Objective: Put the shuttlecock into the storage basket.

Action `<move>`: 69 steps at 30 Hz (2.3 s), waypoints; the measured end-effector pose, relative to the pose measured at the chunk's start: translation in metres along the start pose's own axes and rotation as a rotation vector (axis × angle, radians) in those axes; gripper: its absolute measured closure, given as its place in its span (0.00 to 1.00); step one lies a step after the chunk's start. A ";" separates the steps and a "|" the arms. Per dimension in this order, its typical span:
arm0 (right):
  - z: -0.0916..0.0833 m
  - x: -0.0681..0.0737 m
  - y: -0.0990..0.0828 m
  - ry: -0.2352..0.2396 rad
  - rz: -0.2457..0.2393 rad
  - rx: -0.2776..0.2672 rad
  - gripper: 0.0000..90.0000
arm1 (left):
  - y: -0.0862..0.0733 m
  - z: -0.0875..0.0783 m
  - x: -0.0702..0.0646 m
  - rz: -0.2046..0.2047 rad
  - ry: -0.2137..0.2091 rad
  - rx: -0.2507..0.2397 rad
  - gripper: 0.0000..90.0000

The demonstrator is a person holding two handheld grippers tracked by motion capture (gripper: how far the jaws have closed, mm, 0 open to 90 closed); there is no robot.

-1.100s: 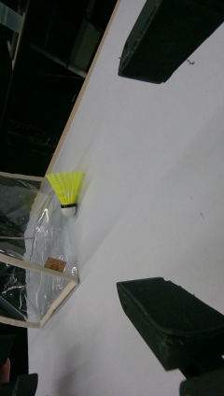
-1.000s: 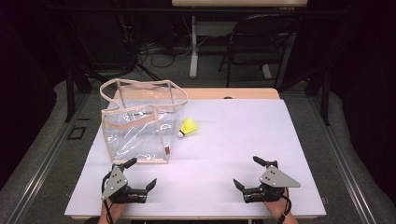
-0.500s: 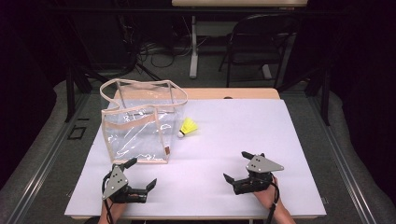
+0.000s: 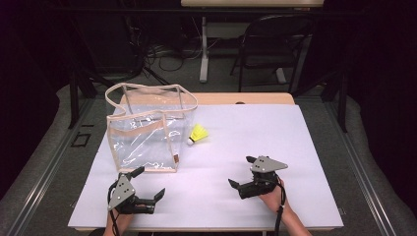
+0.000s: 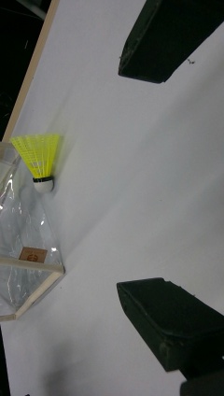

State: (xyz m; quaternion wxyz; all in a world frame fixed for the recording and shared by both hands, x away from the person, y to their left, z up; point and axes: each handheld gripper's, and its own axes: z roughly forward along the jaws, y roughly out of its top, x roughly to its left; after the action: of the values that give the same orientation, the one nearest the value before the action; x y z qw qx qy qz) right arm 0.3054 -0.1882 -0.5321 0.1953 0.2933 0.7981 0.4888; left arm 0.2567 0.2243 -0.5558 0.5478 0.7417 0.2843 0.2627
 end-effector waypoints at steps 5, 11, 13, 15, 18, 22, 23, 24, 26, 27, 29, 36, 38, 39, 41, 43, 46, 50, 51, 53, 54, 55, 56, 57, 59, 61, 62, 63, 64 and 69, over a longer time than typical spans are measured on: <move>0.010 -0.003 0.006 0.008 0.005 0.020 0.00 | 0.000 0.000 0.000 0.002 0.001 -0.001 0.00; 0.019 -0.006 0.012 0.021 0.007 0.028 0.00 | 0.000 0.000 0.000 0.000 0.001 -0.001 0.00; 0.022 -0.007 0.014 0.023 0.011 0.026 0.00 | 0.000 0.000 0.000 0.003 0.000 0.000 0.00; 0.025 -0.008 0.016 0.026 0.013 0.028 0.00 | 0.001 -0.001 0.000 0.001 -0.001 -0.001 0.00; 0.032 -0.009 0.019 0.031 0.013 0.031 0.00 | 0.000 -0.002 0.000 0.000 -0.001 -0.004 0.00; 0.041 -0.010 0.024 0.039 0.012 0.036 0.00 | 0.000 -0.001 0.000 0.000 0.000 -0.006 0.00; 0.044 -0.010 0.025 0.040 0.013 0.038 0.00 | 0.001 -0.002 0.000 0.000 0.000 -0.007 0.00; 0.046 -0.010 0.026 0.040 0.006 0.038 0.00 | 0.001 -0.002 -0.001 0.000 0.001 -0.006 0.00; 0.051 -0.011 0.029 0.044 0.003 0.044 0.00 | 0.001 -0.002 -0.001 0.000 -0.001 -0.007 0.00; 0.053 -0.012 0.030 0.045 -0.001 0.043 0.00 | 0.001 -0.002 -0.001 0.000 -0.001 -0.007 0.00; 0.058 -0.013 0.032 0.051 0.003 0.045 0.00 | 0.001 -0.002 -0.001 0.000 -0.001 -0.007 0.00; 0.074 -0.015 0.038 0.070 0.001 0.063 0.00 | 0.001 -0.001 -0.001 0.002 -0.003 -0.003 0.00; 0.078 -0.016 0.039 0.073 0.000 0.067 0.00 | 0.001 -0.001 -0.001 0.009 -0.002 -0.003 0.00; 0.081 -0.017 0.041 0.074 -0.004 0.070 0.00 | 0.001 -0.002 -0.001 0.009 -0.004 -0.004 0.00; 0.084 -0.018 0.043 0.073 -0.002 0.071 0.00 | 0.001 -0.002 -0.001 0.006 -0.003 -0.005 0.00; 0.088 -0.019 0.045 0.077 -0.002 0.069 0.00 | 0.001 -0.002 -0.001 0.010 -0.003 -0.004 0.00; 0.092 -0.020 0.048 0.080 -0.002 0.070 0.00 | 0.001 -0.002 -0.002 0.014 -0.005 -0.004 0.00; 0.098 -0.021 0.053 0.083 -0.003 0.068 0.00 | 0.001 0.000 -0.003 0.012 -0.012 0.001 0.00; 0.099 -0.021 0.054 0.084 -0.005 0.068 0.00 | 0.001 0.000 -0.003 0.013 -0.012 -0.001 0.00; 0.101 -0.022 0.055 0.084 -0.005 0.069 0.00 | 0.001 0.000 -0.003 0.013 -0.012 -0.001 0.00; 0.102 -0.022 0.056 0.084 -0.005 0.066 0.00 | 0.001 0.000 -0.003 0.014 -0.012 -0.001 0.00; 0.103 -0.023 0.057 0.086 -0.003 0.068 0.00 | 0.001 0.000 -0.003 0.013 -0.011 0.000 0.00; 0.105 -0.023 0.058 0.086 -0.004 0.067 0.00 | 0.001 0.000 -0.003 0.013 -0.011 0.000 0.00; 0.106 -0.024 0.059 0.087 -0.002 0.066 0.00 | 0.001 0.000 -0.003 0.013 -0.012 -0.001 0.00; 0.109 -0.026 0.060 0.089 0.004 0.070 0.00 | 0.001 0.000 -0.003 0.015 -0.011 0.001 0.00; 0.112 -0.028 0.060 0.089 0.006 0.070 0.00 | 0.001 0.000 -0.003 0.012 -0.013 -0.001 0.00; 0.113 -0.029 0.061 0.087 0.007 0.074 0.00 | 0.001 0.000 -0.003 0.013 -0.014 -0.001 0.00; 0.115 -0.031 0.062 0.084 0.009 0.075 0.00 | 0.001 0.000 -0.003 0.015 -0.015 -0.001 0.00; 0.115 -0.031 0.062 0.084 0.009 0.075 0.00 | 0.001 0.000 -0.003 0.016 -0.014 0.000 0.00; 0.121 -0.037 0.065 0.090 0.020 0.083 0.00 | 0.001 0.000 -0.004 0.018 -0.014 0.001 0.00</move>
State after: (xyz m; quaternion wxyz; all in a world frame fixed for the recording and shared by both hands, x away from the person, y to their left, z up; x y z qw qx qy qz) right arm 0.4234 -0.1093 -0.5270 0.1417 0.2869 0.8227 0.4699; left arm 0.2542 0.2215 -0.5550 0.5470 0.7463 0.2739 0.2623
